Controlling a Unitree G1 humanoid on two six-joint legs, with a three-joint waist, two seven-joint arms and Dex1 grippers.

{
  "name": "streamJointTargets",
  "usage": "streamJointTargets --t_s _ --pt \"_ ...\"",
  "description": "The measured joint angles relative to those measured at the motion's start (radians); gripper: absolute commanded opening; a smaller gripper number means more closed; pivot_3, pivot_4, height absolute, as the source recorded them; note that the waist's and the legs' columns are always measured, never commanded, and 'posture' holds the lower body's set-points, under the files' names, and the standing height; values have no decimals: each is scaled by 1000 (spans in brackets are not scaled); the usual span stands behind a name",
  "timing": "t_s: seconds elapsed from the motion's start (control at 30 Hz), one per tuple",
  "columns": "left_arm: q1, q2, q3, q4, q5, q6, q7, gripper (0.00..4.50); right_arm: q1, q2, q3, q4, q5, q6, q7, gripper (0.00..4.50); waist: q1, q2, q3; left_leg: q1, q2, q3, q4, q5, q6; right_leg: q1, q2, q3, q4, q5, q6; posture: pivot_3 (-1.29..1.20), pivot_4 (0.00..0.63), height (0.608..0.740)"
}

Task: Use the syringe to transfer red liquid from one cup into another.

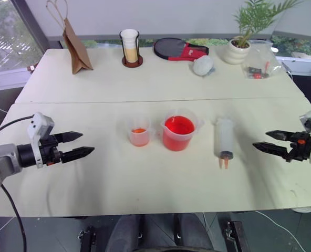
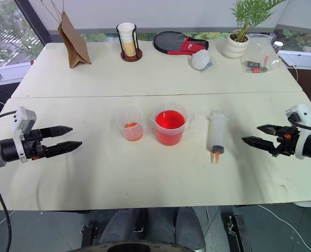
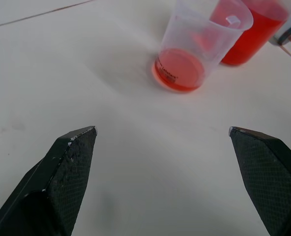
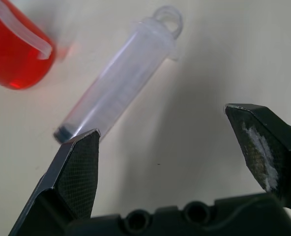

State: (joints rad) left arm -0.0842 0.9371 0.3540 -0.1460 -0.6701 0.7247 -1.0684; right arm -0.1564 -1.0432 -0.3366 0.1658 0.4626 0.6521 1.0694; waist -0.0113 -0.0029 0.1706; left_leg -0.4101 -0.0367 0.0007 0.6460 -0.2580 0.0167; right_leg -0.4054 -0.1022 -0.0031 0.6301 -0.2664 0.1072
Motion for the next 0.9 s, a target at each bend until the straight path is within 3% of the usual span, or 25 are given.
streamJointTargets --t_s 0.3,0.43,0.73,0.9 --pt "-28 -12 -8 14 2 9 9 4479 -48 -20 92 -24 -48 116 -63 4478 -1 1 0 0 0 0 0 0 0 0 0 0 0 0 0 0 150 740" --pt "-31 -13 -9 14 3 8 9 4479 -114 -25 106 -31 -47 177 -66 4478 -1 1 0 0 0 0 0 0 0 -1 0 0 0 0 0 0 150 740" --pt "-74 -52 -29 6 4 -8 31 4479 -264 -3 126 20 -66 123 -107 4478 -1 1 0 0 0 0 0 0 0 -1 0 0 0 0 0 0 150 740" --pt "-132 -60 -60 -14 3 -7 48 4479 -381 -16 172 35 -64 255 -118 4478 -2 1 0 -1 0 0 0 0 0 -2 0 0 0 0 0 0 150 740"
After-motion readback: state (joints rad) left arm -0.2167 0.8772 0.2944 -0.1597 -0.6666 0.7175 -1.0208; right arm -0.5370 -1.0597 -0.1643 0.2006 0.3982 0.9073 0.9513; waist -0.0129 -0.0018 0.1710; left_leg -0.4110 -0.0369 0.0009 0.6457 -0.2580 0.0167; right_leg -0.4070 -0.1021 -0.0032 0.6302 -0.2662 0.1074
